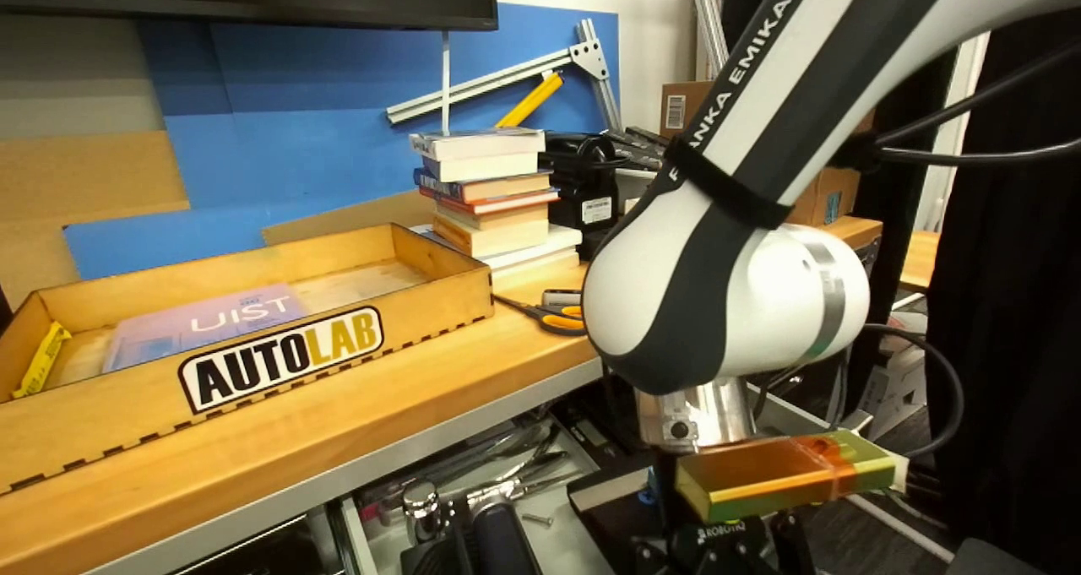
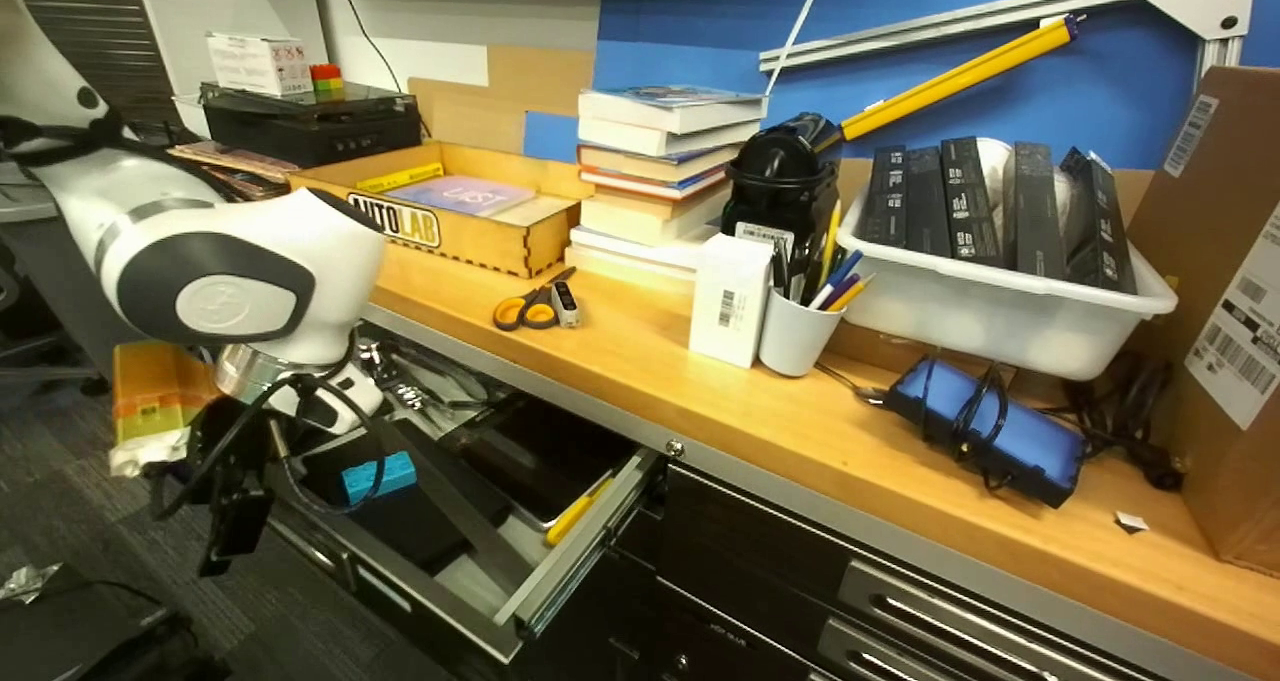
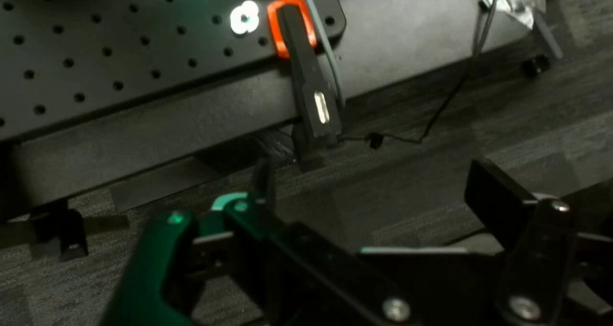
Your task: Put the blue object into the drawer then close the drawer.
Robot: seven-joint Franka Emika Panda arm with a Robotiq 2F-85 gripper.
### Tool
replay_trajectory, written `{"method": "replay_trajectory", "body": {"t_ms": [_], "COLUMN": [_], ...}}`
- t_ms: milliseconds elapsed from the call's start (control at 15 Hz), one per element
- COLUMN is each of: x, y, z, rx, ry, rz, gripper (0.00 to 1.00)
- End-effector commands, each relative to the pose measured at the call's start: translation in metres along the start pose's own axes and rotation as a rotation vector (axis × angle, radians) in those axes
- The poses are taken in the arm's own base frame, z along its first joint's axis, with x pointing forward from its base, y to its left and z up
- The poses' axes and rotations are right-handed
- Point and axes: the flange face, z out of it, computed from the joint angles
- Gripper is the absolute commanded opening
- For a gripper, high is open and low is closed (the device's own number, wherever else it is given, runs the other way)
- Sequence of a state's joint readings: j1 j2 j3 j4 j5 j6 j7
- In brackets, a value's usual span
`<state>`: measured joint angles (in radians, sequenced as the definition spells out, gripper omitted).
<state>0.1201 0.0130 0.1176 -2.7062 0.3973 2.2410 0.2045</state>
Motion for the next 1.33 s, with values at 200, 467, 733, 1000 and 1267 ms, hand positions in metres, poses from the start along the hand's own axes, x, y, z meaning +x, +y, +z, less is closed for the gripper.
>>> {"method": "replay_trajectory", "body": {"t_ms": [200,467,733,1000,1267], "x": [0.074,0.1,0.083,0.054,0.053], "y": [-0.009,-0.026,-0.031,-0.038,-0.05], "z": [-0.068,-0.122,-0.137,-0.135,-0.129], "rx": [0.102,0.118,0.156,0.104,0.007], "ry": [0.259,0.436,0.592,0.653,0.646], "rz": [0.219,0.326,0.462,0.475,0.427], "gripper": [1.0,1.0,1.0,1.0,1.0]}}
